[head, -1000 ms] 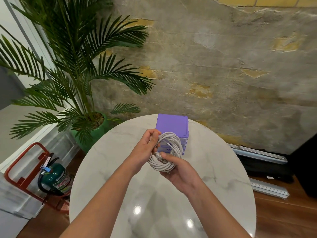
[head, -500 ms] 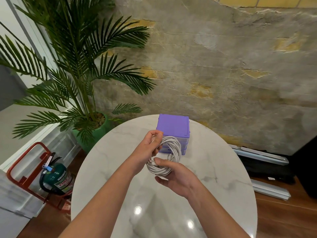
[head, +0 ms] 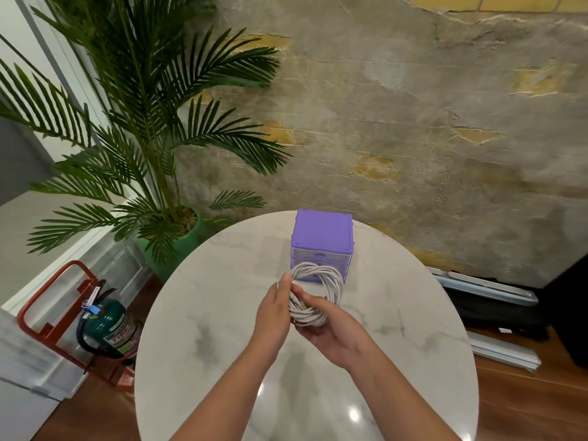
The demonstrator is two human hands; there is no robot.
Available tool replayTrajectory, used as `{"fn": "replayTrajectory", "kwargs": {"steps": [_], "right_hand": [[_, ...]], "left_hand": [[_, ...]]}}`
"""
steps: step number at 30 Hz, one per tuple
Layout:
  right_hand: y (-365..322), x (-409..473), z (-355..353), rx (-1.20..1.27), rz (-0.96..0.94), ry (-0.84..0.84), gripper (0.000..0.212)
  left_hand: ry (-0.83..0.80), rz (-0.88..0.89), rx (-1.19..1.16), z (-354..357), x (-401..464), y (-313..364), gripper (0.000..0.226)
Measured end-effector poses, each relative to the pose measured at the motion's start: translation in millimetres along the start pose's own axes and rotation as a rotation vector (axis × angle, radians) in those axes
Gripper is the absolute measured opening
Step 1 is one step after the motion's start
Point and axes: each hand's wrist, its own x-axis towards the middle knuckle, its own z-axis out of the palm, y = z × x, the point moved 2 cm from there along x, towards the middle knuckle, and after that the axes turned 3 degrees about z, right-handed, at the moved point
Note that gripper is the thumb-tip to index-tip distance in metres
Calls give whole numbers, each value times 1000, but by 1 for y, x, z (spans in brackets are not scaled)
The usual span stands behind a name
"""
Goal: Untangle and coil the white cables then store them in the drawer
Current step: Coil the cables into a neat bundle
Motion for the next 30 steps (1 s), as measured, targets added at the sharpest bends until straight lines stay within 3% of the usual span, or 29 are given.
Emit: {"fn": "replayTrajectory", "kwargs": {"steps": [3,8,11,15,20,30], "right_hand": [[1,0,-2,75,28,-46,23],[0,3,-13,-143,34,9,30],[-6,-1,-17,-396,2,110,32],[-24,-5,-20,-817,-87,353,57],[-40,-4,-10,-795,-275,342,63],[-19,2,-15,-677,-476,631,59]], "left_hand": [[56,100,45,-3,0,0,41],[75,139,10,-4,1,0,37],[58,141,12,-8,1,1,37],[-19,75,-36,-15,2,-3,36],[-175,45,-23,-5,-8,-1,36],[-328,54,9,3,-12,3,34]]}}
